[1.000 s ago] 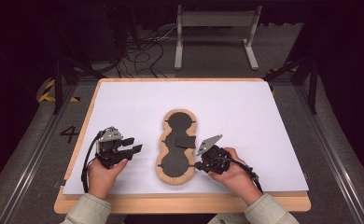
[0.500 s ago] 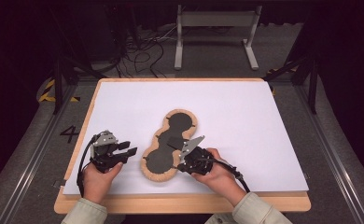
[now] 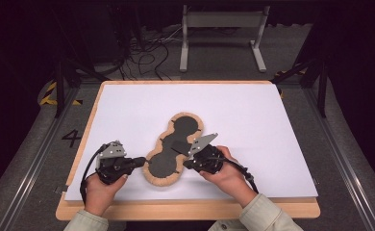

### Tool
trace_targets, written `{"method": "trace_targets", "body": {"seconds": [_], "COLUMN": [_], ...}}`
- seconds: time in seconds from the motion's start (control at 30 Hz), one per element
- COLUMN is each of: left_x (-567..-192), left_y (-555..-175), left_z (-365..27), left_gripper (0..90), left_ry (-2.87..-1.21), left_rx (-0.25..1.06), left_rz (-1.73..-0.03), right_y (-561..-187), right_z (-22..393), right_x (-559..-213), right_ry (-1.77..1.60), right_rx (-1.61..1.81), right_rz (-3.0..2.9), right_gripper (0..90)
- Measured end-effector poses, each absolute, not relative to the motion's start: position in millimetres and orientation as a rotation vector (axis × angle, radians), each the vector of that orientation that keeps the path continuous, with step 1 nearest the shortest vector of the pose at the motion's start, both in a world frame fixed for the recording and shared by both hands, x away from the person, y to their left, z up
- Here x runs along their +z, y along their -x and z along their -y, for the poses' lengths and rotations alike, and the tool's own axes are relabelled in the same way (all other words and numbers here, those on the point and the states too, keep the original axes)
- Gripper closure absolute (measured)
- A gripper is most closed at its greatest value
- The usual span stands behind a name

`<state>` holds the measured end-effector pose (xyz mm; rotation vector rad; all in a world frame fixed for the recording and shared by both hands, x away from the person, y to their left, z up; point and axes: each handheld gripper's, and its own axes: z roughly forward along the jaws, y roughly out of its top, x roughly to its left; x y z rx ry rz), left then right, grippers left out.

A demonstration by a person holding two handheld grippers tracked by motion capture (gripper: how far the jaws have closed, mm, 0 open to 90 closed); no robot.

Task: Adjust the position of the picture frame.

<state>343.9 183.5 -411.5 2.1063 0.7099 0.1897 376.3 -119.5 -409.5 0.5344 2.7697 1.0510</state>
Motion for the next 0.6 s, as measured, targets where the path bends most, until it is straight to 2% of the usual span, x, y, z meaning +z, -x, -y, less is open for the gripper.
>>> {"method": "trace_targets", "body": {"seconds": [0.3, 0.6], "left_x": [-412.1, -429.8], "left_y": [-334.4, -329.3], "left_z": [-141.3, -105.0], "left_gripper": [90.0, 89.9], "left_ry": [-2.177, -2.351], "left_rx": [0.045, 0.017], "left_rz": [-0.536, -0.428], "right_y": [-380.9, -382.8], "right_z": [146.2, 157.5], "right_x": [-400.6, -398.9], "right_ry": [-0.623, -0.674], "right_rx": [1.079, 1.07], "right_rz": [-2.704, -2.673], "right_gripper": [90.0, 90.0]}}
